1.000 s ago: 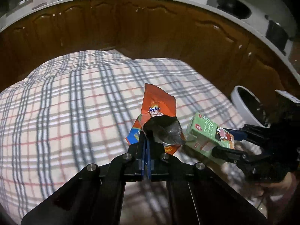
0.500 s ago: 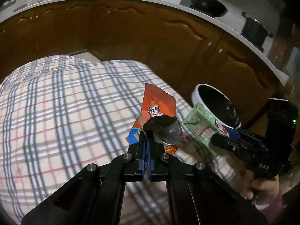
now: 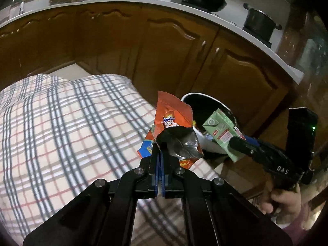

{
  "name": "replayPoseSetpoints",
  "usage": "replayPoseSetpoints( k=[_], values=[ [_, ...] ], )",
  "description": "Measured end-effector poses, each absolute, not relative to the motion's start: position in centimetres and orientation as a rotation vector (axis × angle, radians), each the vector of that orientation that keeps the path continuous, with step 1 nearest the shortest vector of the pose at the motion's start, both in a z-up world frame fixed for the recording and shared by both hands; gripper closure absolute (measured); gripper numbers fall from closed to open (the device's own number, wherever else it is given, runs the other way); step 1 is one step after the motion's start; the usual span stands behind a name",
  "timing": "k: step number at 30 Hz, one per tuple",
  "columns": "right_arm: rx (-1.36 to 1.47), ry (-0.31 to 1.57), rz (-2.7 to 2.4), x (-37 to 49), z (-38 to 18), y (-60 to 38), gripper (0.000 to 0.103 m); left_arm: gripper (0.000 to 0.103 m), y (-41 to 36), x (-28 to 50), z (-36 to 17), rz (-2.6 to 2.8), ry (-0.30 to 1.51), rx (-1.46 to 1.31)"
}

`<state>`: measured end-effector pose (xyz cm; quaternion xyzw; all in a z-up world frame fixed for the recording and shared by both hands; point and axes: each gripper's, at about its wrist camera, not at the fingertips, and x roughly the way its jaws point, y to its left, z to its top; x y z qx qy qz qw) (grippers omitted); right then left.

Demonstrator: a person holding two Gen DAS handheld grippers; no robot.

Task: Collect trash
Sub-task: 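Carry orange bag and green carton over the bin and open both grippers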

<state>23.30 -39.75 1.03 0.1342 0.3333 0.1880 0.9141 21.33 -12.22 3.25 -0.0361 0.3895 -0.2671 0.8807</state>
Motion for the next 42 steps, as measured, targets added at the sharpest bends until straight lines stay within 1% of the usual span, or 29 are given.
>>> replayPoseSetpoints(
  k=[10, 25, 42],
  values=[
    [0.295, 0.659, 0.292, 23.5, 1.3, -44.1, 0.052, 0.102, -17.1, 22.6, 4.0, -0.617, 0.816, -0.037],
    [0.312, 0.684, 0.173, 25.4, 0.9, -48.6, 0.052, 0.102, -26.0, 26.2, 3.9, -0.694, 0.875, 0.091],
    [0.332, 0.750, 0.156, 27.9, -0.7, -50.2, 0.052, 0.102, -29.5, 28.7, 1.1, -0.677, 0.947, 0.137]
  ],
)
